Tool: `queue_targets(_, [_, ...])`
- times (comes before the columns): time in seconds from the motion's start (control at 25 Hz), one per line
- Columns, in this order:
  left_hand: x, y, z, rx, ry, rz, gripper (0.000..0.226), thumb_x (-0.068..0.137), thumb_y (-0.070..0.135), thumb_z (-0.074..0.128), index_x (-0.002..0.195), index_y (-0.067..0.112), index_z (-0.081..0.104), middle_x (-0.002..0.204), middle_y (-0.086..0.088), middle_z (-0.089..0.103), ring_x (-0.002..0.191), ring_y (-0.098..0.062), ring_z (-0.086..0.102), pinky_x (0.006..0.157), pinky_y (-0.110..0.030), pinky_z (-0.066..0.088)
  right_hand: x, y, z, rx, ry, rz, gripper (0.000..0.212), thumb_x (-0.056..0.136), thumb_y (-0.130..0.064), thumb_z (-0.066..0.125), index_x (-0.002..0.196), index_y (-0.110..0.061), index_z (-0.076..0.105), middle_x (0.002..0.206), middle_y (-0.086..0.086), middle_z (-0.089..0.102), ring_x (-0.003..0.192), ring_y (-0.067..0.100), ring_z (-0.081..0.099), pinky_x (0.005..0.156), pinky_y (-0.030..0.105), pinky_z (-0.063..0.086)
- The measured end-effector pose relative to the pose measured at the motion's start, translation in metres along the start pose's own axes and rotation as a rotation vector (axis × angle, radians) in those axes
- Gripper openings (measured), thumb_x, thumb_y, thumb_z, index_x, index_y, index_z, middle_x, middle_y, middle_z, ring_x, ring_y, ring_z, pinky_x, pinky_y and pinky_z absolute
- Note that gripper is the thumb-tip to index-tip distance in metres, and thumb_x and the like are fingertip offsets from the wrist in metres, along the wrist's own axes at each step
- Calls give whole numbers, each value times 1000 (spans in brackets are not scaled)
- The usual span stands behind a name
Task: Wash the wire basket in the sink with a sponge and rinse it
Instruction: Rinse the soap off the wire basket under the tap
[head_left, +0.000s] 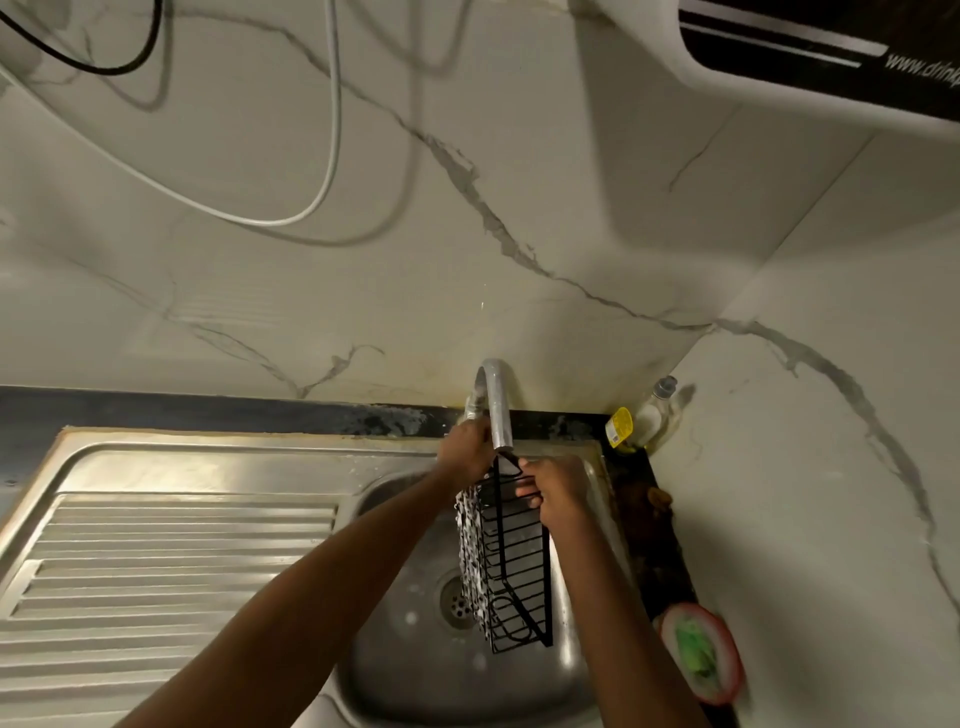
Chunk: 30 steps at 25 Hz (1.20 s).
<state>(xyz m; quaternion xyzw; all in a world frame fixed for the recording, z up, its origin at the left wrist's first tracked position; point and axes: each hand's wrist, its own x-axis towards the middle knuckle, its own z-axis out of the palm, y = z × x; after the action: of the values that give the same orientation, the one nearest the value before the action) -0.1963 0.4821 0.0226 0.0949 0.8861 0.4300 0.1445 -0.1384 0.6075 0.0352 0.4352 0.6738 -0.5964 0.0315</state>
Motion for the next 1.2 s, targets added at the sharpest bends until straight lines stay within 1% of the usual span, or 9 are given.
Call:
queue_targets(0.12, [-1, -7, 1, -110, -167, -116, 30, 109, 15, 48, 132, -1, 58, 121, -20, 66, 99, -26, 61, 79, -37, 57, -3, 9, -13, 59, -43, 22, 8, 90, -4, 65, 88, 4, 65, 72, 14, 65, 34, 11, 49, 31, 18, 26])
queue_targets(0.24, [-6, -8, -1, -260, -237, -204, 31, 111, 21, 46, 130, -1, 58, 102, -11, 64, 88, -19, 60, 78, -36, 56, -16, 18, -24, 116, -44, 1, 11, 88, -1, 66, 90, 9, 65, 74, 20, 63, 29, 7, 35, 34, 15, 22])
queue_targets(0.4, [-16, -10, -13, -248, -273, -252, 31, 110, 35, 46, 111, 11, 66, 101, -12, 68, 89, -23, 67, 71, -33, 58, -40, 18, -32, 143, -76, -83, 13, 87, 2, 64, 75, 5, 65, 75, 22, 68, 30, 9, 29, 35, 15, 18])
queue_targets(0.56, [-27, -20, -36, -219, -275, -302, 28, 109, 17, 45, 93, 8, 66, 87, -9, 67, 75, -19, 67, 62, -31, 59, -52, 20, -36, 140, -130, -79, 10, 86, 2, 63, 76, 1, 66, 79, 19, 74, 32, 9, 27, 34, 17, 18])
queue_targets(0.8, [-38, -10, -48, -118, -314, -287, 32, 110, 22, 47, 84, 15, 64, 84, -3, 64, 74, -14, 61, 60, -25, 51, -67, 33, -42, 162, -144, -119, 14, 88, 3, 60, 75, -1, 65, 83, 18, 75, 32, 9, 31, 35, 17, 20])
queue_targets(0.92, [-44, 2, -47, -117, -363, -250, 35, 109, 17, 43, 79, 17, 60, 79, 0, 61, 71, -11, 57, 63, -24, 46, -67, 36, -47, 24, -237, -139, 8, 93, 1, 55, 90, -4, 60, 89, 17, 76, 44, 13, 50, 40, 19, 31])
queue_targets(1.0, [-45, 4, -48, -123, -403, -217, 30, 108, 16, 46, 83, 14, 62, 84, -3, 64, 76, -14, 62, 68, -27, 52, -64, 30, -47, -151, -326, -157, 9, 96, -5, 54, 99, -8, 62, 90, 13, 75, 63, 18, 66, 51, 27, 48])
queue_targets(1.12, [-47, 5, -44, -165, -444, -199, 26, 106, 18, 52, 101, 0, 69, 101, -17, 72, 92, -27, 70, 83, -38, 59, -59, 14, -38, -635, -354, -285, 25, 96, -38, 57, 99, -16, 69, 84, 3, 75, 77, 19, 72, 78, 38, 57])
queue_targets(1.2, [-49, 10, -38, -172, -480, -212, 23, 102, 17, 58, 109, -1, 71, 102, -16, 72, 96, -29, 70, 82, -38, 60, -61, 4, -28, -740, -267, -323, 35, 99, -45, 53, 92, -14, 67, 79, 5, 72, 70, 19, 69, 70, 35, 55])
